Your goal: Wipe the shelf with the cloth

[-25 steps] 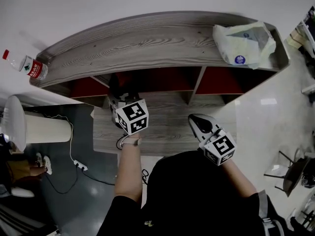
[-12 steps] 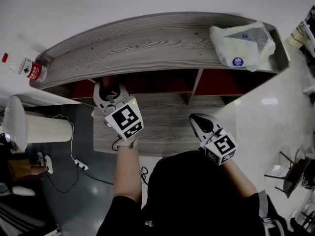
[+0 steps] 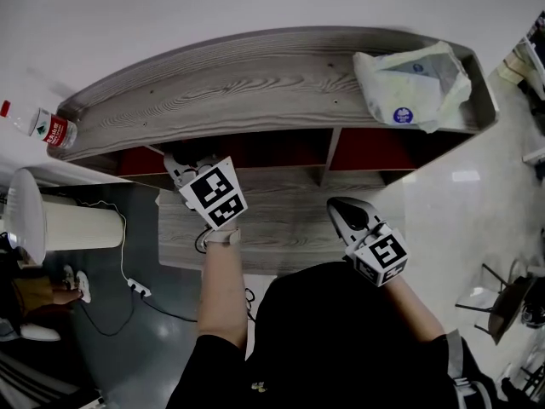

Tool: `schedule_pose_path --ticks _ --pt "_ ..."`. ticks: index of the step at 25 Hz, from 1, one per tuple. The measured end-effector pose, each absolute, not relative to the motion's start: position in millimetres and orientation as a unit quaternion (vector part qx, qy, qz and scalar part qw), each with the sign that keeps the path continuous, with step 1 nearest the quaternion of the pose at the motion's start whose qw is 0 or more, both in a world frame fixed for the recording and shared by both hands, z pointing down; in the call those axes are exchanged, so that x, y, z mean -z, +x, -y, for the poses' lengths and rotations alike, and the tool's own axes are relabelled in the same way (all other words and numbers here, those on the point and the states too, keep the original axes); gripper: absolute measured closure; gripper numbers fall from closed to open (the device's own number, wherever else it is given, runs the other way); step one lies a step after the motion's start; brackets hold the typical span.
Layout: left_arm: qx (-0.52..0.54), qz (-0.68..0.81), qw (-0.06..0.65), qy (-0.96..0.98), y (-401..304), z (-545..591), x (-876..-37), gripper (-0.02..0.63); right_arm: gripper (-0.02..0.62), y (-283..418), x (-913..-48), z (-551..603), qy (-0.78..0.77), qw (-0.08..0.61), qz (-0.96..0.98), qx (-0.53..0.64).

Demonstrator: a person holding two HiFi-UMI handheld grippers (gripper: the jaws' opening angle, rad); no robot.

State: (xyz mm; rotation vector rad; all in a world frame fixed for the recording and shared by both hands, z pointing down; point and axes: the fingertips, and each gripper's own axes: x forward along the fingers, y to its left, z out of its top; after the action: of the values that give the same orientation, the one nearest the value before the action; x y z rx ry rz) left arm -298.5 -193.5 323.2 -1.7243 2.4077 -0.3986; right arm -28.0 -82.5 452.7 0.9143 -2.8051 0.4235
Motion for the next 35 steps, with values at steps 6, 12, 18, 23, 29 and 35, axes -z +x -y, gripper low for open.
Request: schedule_pose_path --ticks 6,12,18,23,29,35 --pt "0.103 -0.795 -0.054 -0.596 -303.5 219.5 -370.5 0.442 0.598 -17.0 -455.4 90.2 0.318 0.082 0.934 -0.142" --pt "0.114 -0.786 -0.116 -0.596 -304.6 228.4 -407.6 0.443 0.598 -13.2 -456.1 94.2 0.325 0.083 0.930 -0.147" --pt "0.117 -0.781 -0.133 -0.598 -303.8 235.1 -418.6 0.443 0.598 -12.4 -459.0 96.1 0.329 0.082 0.929 -0.148" --pt "0.119 -0.778 -0.132 -0.602 -302.6 235.1 -418.3 0.443 0.598 -12.2 -458.5 96.0 0.330 0.084 0.929 -0.145" --pt "0.109 -0.768 -0.141 -0.615 -298.4 228.1 -419.5 0.442 0.598 -14.1 -456.5 92.4 0.328 0.081 0.930 -0.144" --pt "0.105 -0.740 -0.149 -0.648 -275.3 204.7 -420.9 0.442 0.598 -16.4 -456.6 84.0 0.323 0.081 0.932 -0.145"
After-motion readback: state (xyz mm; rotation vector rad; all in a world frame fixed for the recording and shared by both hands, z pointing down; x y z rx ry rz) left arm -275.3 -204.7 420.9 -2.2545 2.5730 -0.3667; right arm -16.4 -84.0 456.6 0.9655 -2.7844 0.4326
